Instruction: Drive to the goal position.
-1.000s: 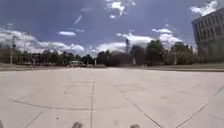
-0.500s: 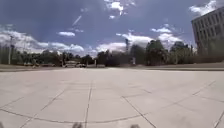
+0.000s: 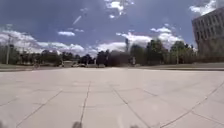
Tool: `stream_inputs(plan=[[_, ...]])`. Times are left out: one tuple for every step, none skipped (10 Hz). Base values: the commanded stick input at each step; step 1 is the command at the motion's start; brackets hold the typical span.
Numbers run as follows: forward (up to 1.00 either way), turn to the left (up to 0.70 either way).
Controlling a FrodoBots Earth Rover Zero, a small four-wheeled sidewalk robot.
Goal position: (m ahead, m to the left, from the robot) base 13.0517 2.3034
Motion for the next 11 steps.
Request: stream_inputs(plan=[[0.7, 0.16], [0.7, 0.03], [0.7, 0.01], [0.7, 0.0], [0.7, 0.0], [0.7, 0.0], [0.7, 0.0], [0.7, 0.0], [0.7, 0.0], [0.7, 0.0], [0.7, 0.0]])
